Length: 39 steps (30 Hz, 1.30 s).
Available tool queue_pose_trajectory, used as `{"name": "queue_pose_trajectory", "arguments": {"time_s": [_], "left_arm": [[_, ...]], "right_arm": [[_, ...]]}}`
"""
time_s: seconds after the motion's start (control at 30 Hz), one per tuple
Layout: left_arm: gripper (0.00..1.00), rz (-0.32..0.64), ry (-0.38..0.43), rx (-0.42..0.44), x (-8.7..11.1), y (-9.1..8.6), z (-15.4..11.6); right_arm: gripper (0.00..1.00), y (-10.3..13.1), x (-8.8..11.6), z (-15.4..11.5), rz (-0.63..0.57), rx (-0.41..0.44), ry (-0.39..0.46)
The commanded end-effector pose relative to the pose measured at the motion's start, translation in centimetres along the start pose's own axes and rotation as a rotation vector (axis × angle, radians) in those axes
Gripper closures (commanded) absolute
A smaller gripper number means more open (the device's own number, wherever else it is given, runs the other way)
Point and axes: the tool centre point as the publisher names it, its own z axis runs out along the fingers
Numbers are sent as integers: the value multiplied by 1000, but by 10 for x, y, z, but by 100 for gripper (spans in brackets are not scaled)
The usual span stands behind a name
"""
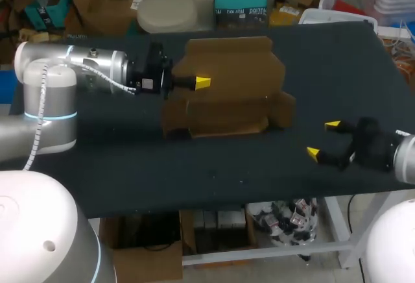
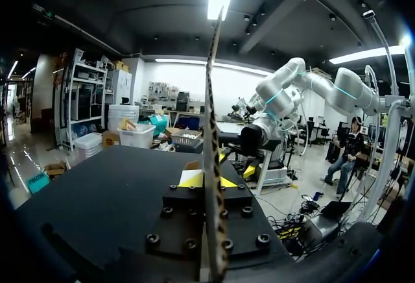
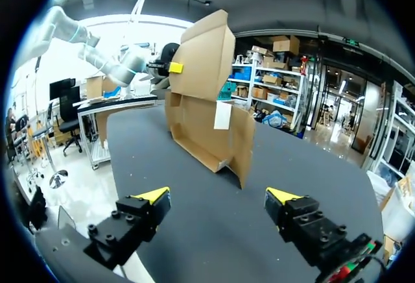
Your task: Assemble the packaging by folding the flat box into shape, placing the metal phone stand inside, and closing the box properly
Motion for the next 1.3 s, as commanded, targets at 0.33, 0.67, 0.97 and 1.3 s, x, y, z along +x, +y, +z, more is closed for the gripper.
{"name": "queue_pose_trajectory", "arguments": {"time_s": [0.33, 0.67, 0.97, 1.3], "left_arm": [[100, -1, 3, 0, -1, 2, 1], [100, -1, 3, 0, -1, 2, 1], [100, -1, 3, 0, -1, 2, 1], [100, -1, 3, 0, -1, 2, 1]], "right_arm": [[0, -2, -35, 43, -42, -19, 86], [0, 5, -40, 82, -55, -27, 127], [28, 7, -45, 97, -37, -33, 131], [53, 10, -46, 110, -3, -56, 121]]}}
